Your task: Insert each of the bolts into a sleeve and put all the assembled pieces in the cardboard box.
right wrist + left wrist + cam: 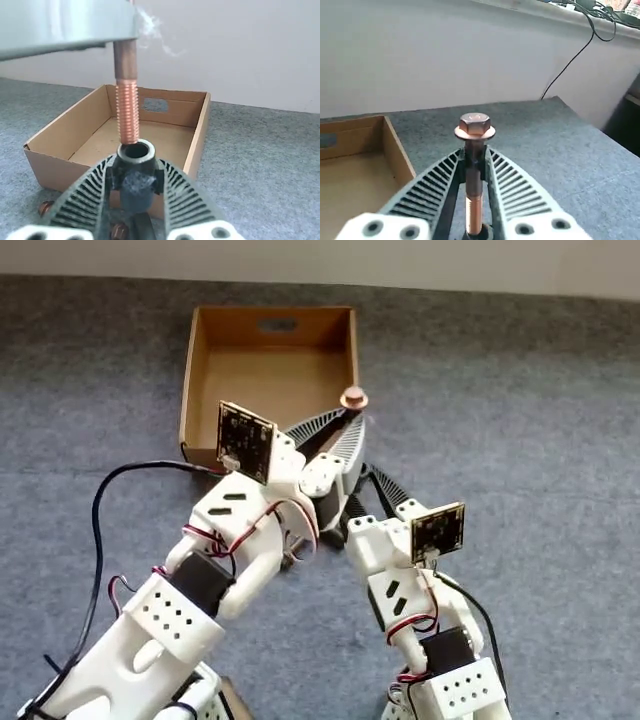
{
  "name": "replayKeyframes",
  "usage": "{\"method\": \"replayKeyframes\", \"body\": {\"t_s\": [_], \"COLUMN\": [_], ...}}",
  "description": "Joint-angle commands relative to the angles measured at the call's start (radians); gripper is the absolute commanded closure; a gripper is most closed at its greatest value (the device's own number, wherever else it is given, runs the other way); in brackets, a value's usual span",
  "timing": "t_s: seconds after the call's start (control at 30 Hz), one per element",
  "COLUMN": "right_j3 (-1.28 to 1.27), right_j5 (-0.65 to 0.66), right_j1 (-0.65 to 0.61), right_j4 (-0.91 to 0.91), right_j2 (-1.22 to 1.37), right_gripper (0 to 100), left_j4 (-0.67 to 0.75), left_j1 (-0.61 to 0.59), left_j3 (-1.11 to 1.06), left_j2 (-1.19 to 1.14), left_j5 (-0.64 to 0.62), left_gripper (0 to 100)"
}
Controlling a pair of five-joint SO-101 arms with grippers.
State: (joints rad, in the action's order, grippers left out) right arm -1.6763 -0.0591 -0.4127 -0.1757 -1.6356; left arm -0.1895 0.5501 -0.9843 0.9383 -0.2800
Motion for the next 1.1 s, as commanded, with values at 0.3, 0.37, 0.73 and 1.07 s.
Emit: {"method": "replayKeyframes", "body": {"t_s": [0.3,0.37,0.73,1.07], "right_j3": [-0.05,-0.05,-0.05,-0.065], "right_j5": [-0.003,-0.003,-0.003,-0.003], "right_j1": [-0.005,-0.005,-0.005,-0.005], "right_j4": [0.021,0.021,0.021,0.021], "right_j2": [-0.005,-0.005,-0.005,-0.012], "right_gripper": [99.2,99.2,99.2,99.2], "left_j4": [0.005,0.005,-0.002,-0.135], "left_j1": [-0.005,-0.004,0.059,0.022], "left_j3": [0.016,0.018,0.013,0.007], "left_j2": [0.012,-0.025,-0.074,-0.073], "left_j5": [0.003,0.003,0.117,0.117], "left_gripper": [99,99,99,99]}}
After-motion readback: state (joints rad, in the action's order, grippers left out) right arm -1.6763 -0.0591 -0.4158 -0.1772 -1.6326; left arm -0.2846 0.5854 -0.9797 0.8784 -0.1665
